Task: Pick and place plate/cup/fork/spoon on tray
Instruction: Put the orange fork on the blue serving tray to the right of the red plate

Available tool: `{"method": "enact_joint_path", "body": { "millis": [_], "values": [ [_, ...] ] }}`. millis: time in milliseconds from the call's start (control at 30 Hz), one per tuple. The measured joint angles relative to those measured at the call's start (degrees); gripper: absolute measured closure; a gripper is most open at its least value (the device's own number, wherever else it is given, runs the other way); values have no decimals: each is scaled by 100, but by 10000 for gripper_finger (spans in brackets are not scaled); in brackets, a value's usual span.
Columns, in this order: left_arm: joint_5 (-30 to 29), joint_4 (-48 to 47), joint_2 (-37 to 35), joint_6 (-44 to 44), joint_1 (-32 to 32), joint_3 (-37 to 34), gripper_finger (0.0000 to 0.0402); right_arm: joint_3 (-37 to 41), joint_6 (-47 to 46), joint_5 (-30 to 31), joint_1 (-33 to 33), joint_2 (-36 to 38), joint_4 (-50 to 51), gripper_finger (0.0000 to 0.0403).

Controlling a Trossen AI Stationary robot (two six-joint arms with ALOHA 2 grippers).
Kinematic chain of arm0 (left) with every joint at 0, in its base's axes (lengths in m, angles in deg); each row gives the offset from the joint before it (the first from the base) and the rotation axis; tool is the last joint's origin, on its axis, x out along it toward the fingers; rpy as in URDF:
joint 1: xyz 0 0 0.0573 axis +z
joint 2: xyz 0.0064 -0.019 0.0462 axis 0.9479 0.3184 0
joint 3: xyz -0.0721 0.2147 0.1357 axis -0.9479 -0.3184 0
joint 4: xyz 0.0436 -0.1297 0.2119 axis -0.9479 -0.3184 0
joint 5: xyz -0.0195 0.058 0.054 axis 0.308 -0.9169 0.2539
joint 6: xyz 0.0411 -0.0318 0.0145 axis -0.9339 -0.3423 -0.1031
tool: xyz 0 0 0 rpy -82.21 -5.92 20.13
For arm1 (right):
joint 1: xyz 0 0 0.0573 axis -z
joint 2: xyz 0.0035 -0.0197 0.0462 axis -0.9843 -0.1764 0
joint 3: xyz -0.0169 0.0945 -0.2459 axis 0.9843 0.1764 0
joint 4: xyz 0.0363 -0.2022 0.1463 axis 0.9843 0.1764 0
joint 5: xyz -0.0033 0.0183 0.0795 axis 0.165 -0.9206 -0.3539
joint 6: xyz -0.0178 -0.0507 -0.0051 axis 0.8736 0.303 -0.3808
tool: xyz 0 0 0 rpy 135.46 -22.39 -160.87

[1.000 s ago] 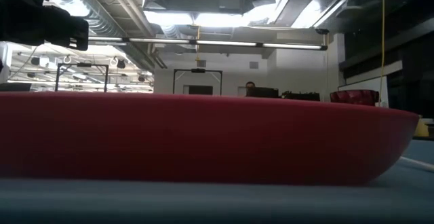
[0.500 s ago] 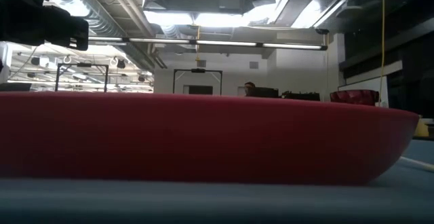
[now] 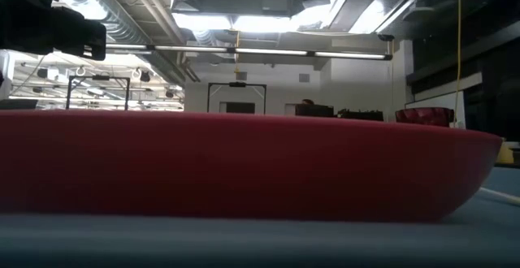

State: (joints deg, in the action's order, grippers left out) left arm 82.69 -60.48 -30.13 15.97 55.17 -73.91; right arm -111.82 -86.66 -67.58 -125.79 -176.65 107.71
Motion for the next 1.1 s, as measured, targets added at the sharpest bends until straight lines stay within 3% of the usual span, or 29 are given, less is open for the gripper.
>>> {"method": "enact_joint_path", "body": {
  "millis": [267, 500, 633, 900, 1100],
  "values": [
    [0, 0, -2, 0, -1, 0, 318, -1081, 75, 129, 4, 0, 1590, 395],
    [-2, 0, -2, -2, -1, 0, 318, -2002, 506, 1685, 101, 15, 2524, 392],
    [-2, 0, 0, -2, 0, 0, 318, -1990, 1298, 2051, 447, 15, 2057, 392],
    [-2, 0, 0, 0, 2, 0, 318, -1333, 3568, 2099, 1352, -26, -100, 391],
    [-2, 2, 0, 0, 2, 0, 318, -872, 3903, 1903, 1515, -26, -1225, 391]
  ]
}}
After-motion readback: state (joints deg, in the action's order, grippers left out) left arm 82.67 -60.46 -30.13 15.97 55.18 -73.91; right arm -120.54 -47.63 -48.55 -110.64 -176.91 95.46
